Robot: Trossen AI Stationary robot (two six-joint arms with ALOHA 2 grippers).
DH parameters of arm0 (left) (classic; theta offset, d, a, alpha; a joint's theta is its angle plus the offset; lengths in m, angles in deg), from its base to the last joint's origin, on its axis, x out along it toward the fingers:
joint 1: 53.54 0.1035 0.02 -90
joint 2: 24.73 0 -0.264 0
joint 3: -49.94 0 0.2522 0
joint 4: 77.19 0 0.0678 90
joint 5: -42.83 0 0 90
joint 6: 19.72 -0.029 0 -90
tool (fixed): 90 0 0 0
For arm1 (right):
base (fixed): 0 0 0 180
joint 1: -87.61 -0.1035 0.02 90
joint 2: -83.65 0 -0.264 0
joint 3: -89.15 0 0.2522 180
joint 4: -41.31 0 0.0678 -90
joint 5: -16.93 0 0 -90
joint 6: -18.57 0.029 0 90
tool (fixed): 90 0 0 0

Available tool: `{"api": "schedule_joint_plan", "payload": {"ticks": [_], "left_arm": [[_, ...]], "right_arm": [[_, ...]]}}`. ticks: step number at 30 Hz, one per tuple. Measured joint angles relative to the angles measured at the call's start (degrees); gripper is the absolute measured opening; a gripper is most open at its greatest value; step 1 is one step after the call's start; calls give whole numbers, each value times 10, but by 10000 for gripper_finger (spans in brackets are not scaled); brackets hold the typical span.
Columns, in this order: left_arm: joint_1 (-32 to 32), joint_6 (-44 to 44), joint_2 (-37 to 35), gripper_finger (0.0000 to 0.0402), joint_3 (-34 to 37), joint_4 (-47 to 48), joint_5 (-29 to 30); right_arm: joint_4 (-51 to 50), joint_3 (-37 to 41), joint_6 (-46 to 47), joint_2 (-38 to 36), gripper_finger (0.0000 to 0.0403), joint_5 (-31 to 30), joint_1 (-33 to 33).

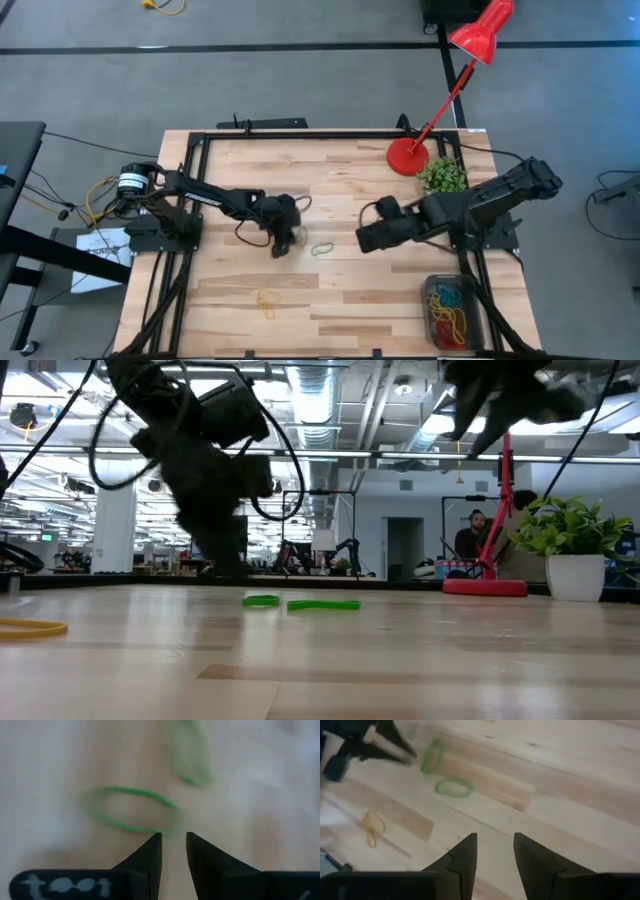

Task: Pick and place items into bin
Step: Put the yellow rubber band into the black bin

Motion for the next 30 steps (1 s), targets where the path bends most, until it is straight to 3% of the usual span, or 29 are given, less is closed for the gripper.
{"api": "schedule_joint_plan", "payload": {"ticks": [3,7,13,19,24,30], "left_arm": [[-20,-66,-9,77,0,28,-97],[-54,-115,-28,77,0,104,-163],[-150,-130,-43,77,0,207,-115],[-255,-60,-44,77,0,171,-36],[-284,3,-39,77,-1,118,-6],[-313,20,-17,77,-1,89,15]], "right_arm": [[11,3,-54,13,123,7,15],[29,3,-113,32,122,24,35],[74,1,-207,70,123,40,70],[107,3,-278,99,121,81,112],[188,3,-332,124,121,106,140],[273,2,-361,154,121,165,161]]}}
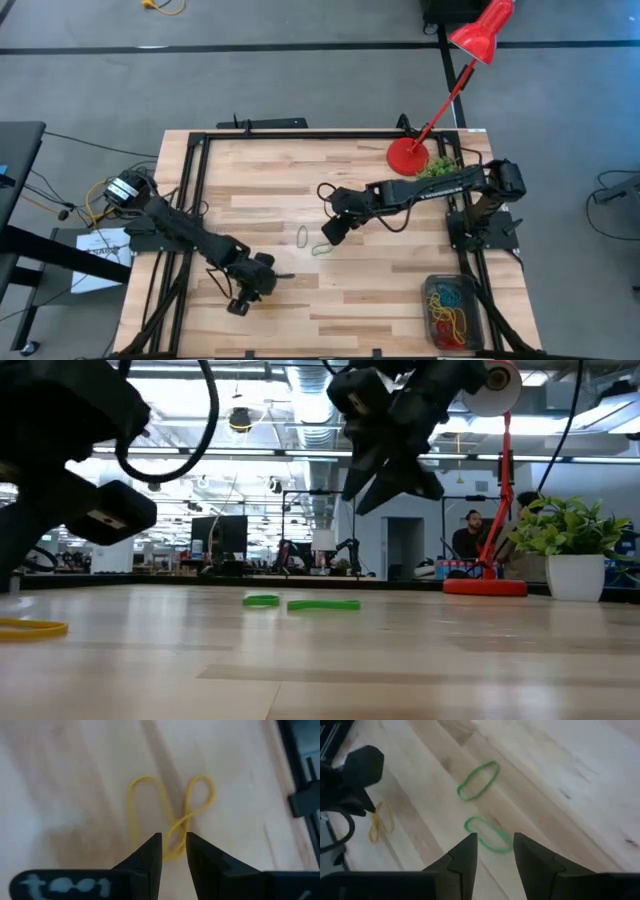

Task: Pick and place items into bin
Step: Put the yellow rubber band into the black bin

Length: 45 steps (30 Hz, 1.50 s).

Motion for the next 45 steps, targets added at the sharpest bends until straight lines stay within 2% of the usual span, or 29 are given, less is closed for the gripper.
{"api": "schedule_joint_plan", "payload": {"ticks": [7,9,15,21,26,32,39,45], "left_arm": [[-20,4,33,77,-1,-41,20],[-22,4,47,77,-3,-64,20],[-25,9,63,75,-7,-58,30],[-29,-2,69,49,-7,-52,20],[-27,12,69,9,-8,-48,5],[-11,31,30,1,-19,-11,0],[35,6,-61,0,-37,92,95],[97,-5,-125,0,-50,98,210]], "right_arm": [[40,2,-16,9,121,24,1],[78,-1,-27,10,121,24,1],[138,0,-46,10,121,23,1],[138,0,-47,10,121,27,1],[137,0,-47,10,121,35,1],[137,0,-47,10,121,35,1],[171,0,-47,10,123,36,1],[213,0,-47,10,134,36,1]]}}
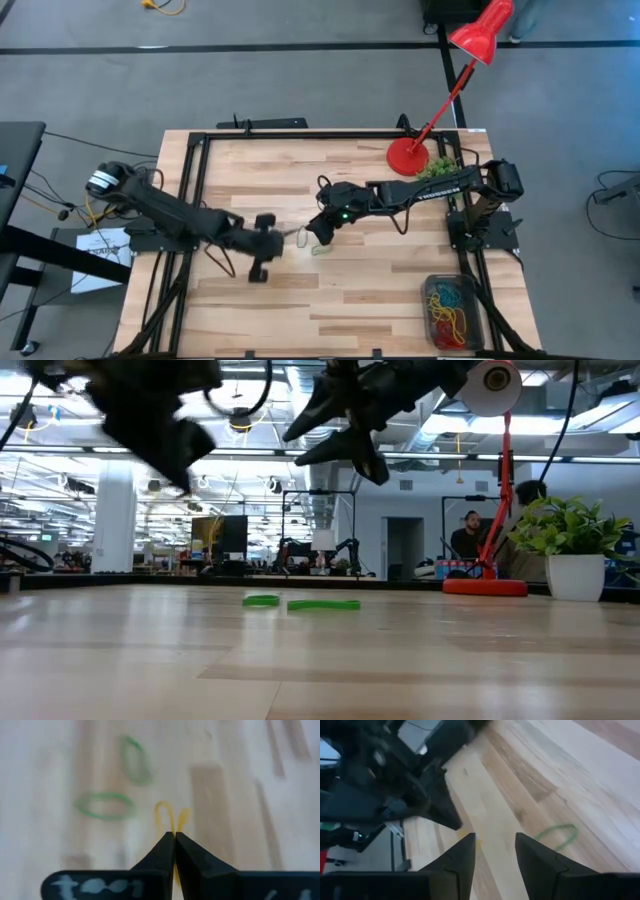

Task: Pick and place items into bin
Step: Put the yellow rubber band into the black bin

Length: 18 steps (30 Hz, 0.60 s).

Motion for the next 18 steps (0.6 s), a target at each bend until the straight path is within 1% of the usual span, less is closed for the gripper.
{"api": "schedule_joint_plan", "payload": {"ticks": [2,4,9,12,14,18], "left_arm": [[24,-11,-15,0,-6,-6,24],[49,-18,-23,0,-8,-14,35],[104,-34,-31,0,-10,-78,43],[125,-45,-30,0,-10,-126,40],[136,-56,-30,0,-10,-153,35],[148,-65,-30,0,-10,-167,30]], "right_arm": [[13,0,0,0,136,0,0],[28,0,0,0,137,0,0],[56,0,-26,0,131,-1,0],[62,0,-44,0,128,-7,0],[60,0,-55,0,126,-25,0],[56,0,-90,-2,125,-72,-1]]}}
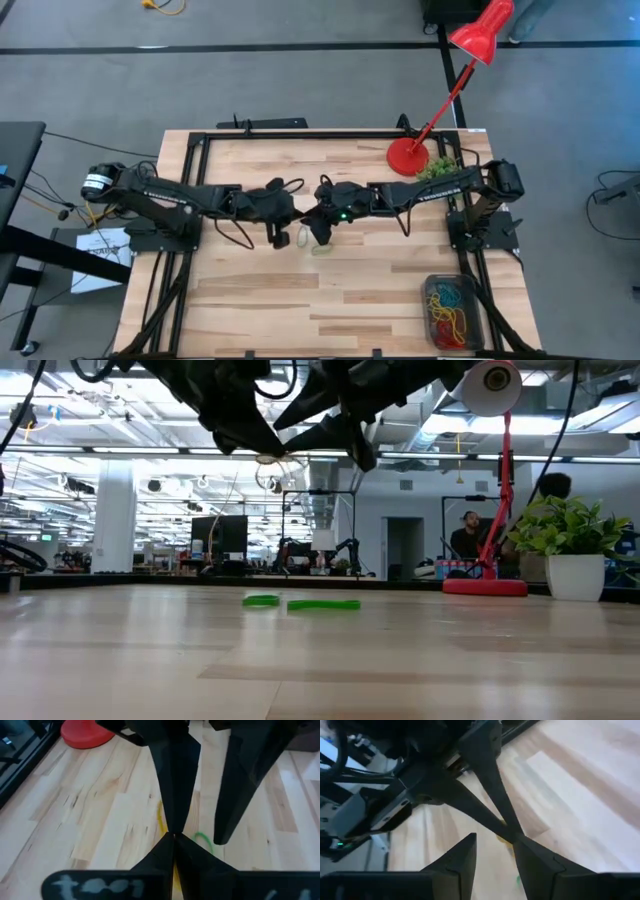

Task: Pick and place items into bin
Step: Put the yellow rubber band into the black bin

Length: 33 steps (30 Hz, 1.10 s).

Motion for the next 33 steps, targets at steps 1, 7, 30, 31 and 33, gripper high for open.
{"api": "schedule_joint_plan", "payload": {"ticks": [1,7,30,31,33], "left_arm": [[2,0,0,0,0,0,-3],[5,7,-6,0,0,10,-27],[22,-7,-81,0,-2,30,-44],[22,-11,-81,0,-2,30,-42],[22,-20,-80,0,-2,31,-41]], "right_arm": [[-1,0,-7,0,125,-8,0],[-15,0,-42,0,123,-35,0],[65,2,-46,3,122,-36,5],[64,2,-46,3,122,-36,5],[58,2,-46,3,122,-36,5]]}}
